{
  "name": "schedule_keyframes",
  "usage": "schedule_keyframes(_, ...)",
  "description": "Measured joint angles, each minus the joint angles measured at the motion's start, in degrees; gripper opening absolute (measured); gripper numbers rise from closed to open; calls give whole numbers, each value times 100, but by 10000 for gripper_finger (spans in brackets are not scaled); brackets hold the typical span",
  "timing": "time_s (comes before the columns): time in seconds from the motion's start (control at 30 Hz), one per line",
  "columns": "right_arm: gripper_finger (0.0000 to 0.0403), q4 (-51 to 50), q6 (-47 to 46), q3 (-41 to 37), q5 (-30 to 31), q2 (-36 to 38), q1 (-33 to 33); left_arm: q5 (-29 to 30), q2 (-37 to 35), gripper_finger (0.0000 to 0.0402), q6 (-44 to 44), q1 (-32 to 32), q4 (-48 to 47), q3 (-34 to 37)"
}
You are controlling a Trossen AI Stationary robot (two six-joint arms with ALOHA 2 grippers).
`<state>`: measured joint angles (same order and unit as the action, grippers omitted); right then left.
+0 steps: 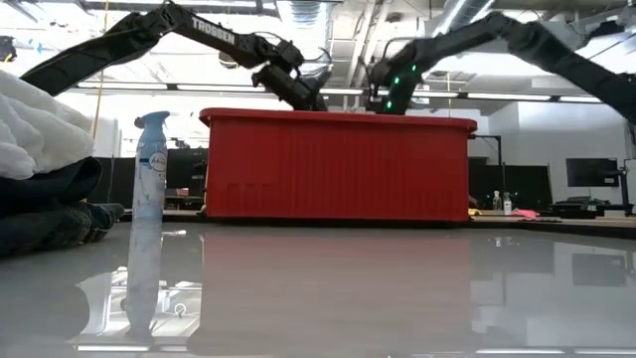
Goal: Fold Laundry from Bin
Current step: Fold the gray shorts from the red bin
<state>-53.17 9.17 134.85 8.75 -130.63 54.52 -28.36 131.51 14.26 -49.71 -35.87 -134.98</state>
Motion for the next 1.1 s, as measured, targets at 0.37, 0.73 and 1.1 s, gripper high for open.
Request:
schedule_keyframes(0.37, 28, 419, -663, 4, -2338, 1977, -87, 52, -1368, 0, -378, -48, 41, 3)
schedule_keyframes(0.73, 28, -1058, -302, 9, -3735, 3403, -1456, -279, -2989, 0, -763, 129, -365, -2)
schedule_keyframes(1.1, 122, -2950, -1022, 0, -3417, 2885, -3638, -436, -4119, 7, -1479, 670, -935, -2)
